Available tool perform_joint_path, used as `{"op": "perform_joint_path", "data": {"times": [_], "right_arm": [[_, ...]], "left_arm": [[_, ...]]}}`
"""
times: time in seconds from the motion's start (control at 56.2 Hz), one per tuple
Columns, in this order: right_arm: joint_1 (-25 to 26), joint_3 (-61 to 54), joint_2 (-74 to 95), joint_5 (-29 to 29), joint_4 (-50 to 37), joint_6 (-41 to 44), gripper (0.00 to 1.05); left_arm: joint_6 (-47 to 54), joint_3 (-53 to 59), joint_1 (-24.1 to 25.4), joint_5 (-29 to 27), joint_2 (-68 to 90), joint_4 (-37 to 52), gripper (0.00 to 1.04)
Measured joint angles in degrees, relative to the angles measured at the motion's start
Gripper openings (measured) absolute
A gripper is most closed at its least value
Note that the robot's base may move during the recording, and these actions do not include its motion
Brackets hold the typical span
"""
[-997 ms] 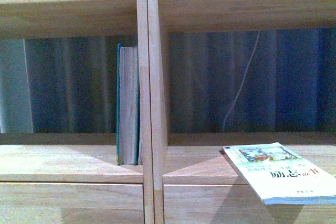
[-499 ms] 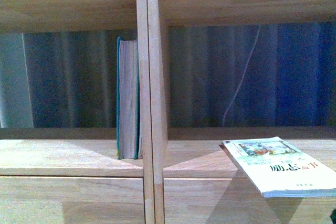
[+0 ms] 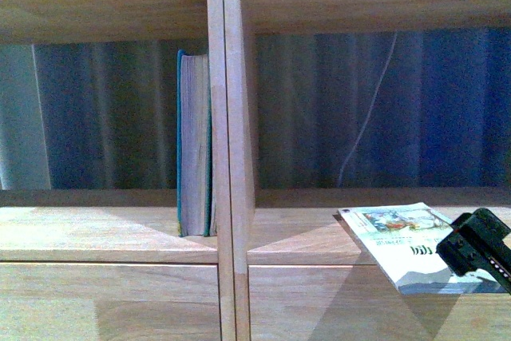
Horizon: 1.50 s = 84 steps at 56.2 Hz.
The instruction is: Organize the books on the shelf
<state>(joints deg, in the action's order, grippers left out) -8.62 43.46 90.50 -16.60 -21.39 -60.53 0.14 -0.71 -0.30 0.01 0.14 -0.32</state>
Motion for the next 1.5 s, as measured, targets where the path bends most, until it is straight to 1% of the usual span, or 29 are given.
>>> {"op": "perform_joint_path", "data": {"times": [0.356,0.961,0.997,1.068,1.211,1.371,1.496], "right_arm": [[-0.04,8.17,4.63,1.18,3.85,-6.27,0.98],[-0.74,13.49,9.25,0.46,4.81,-8.31,0.98],[-0.74,13.66,9.31,0.44,4.94,-8.31,0.94],[-0.74,13.90,9.33,0.31,5.01,-8.28,0.80],[-0.72,13.94,9.33,0.09,5.01,-8.28,0.60],[-0.68,14.01,9.16,0.11,4.09,-8.48,0.29],[-0.70,13.31,8.39,0.59,3.30,-8.85,0.12]], "left_arm": [[0.00,0.00,0.00,0.00,0.00,0.00,0.97],[0.00,0.00,0.00,0.00,0.00,0.00,0.97],[0.00,0.00,0.00,0.00,0.00,0.00,0.97],[0.00,0.00,0.00,0.00,0.00,0.00,0.97],[0.00,0.00,0.00,0.00,0.00,0.00,0.97],[0.00,0.00,0.00,0.00,0.00,0.00,0.97],[0.00,0.00,0.00,0.00,0.00,0.00,0.97]]}}
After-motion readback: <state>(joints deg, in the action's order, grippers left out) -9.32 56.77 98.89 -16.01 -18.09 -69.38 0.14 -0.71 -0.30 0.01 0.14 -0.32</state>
